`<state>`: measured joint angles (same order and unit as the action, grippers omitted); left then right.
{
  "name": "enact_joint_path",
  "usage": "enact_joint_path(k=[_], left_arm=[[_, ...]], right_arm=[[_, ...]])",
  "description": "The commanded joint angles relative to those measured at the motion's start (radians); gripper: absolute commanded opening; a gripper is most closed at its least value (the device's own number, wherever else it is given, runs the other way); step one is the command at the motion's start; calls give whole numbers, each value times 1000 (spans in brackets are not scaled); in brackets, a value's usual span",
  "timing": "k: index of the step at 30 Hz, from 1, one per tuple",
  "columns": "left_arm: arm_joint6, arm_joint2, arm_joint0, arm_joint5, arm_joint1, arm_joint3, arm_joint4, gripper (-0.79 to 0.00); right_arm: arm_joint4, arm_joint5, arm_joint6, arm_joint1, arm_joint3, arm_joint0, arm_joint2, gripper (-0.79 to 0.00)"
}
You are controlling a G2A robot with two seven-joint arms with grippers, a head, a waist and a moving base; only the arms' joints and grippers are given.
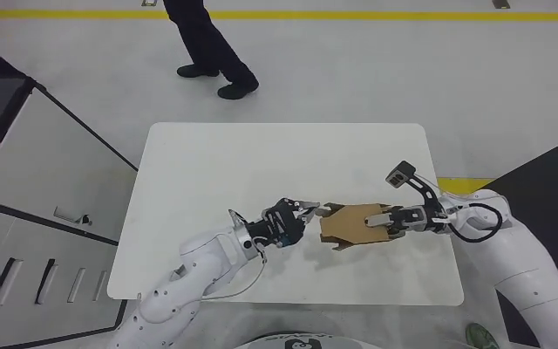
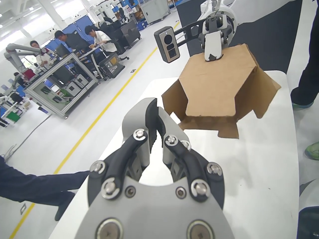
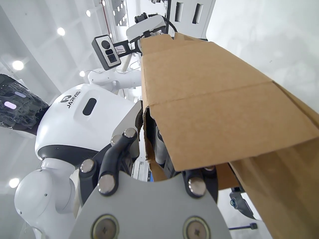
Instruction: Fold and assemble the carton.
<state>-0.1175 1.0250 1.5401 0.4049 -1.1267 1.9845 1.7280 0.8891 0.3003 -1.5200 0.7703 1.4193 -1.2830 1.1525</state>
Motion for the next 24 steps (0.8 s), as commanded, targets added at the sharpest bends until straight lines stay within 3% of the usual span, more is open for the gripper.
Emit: enact_joint_path(k=[1, 9, 24], left_arm=[[-7, 19, 21, -2, 5, -1, -3, -785], [-51, 50, 58, 19, 12, -36, -51, -785], [-71, -49, -25, 98, 0, -65, -45, -785]], right_arm=[[17, -4, -4, 3, -3, -3, 10, -785], [68, -16, -16, 19, 4, -18, 47, -785], [70, -16, -16, 43, 14, -25, 70, -785]])
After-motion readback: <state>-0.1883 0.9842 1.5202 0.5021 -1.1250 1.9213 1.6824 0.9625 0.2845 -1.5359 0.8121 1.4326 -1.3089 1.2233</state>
